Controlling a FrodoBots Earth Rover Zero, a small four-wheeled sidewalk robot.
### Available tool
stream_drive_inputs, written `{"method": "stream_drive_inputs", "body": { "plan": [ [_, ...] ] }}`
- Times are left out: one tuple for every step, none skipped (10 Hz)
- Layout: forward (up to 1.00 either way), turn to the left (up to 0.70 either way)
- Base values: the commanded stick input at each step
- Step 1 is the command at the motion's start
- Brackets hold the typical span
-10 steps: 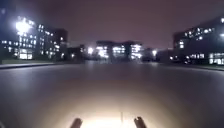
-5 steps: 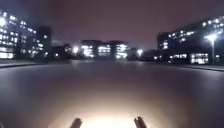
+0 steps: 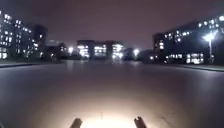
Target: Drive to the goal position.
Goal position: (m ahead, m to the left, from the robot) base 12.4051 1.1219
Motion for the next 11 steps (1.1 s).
{"method": "stream_drive_inputs", "body": {
  "plan": [
    [1.0, -0.4],
    [1.0, 0.0],
    [1.0, 0.0],
    [1.0, 0.0],
    [1.0, 0.0],
    [1.0, 0.0],
    [1.0, 0.0],
    [1.0, 0.0],
    [1.0, 0.0],
    [1.0, 0.03],
    [1.0, 0.4]
  ]
}}
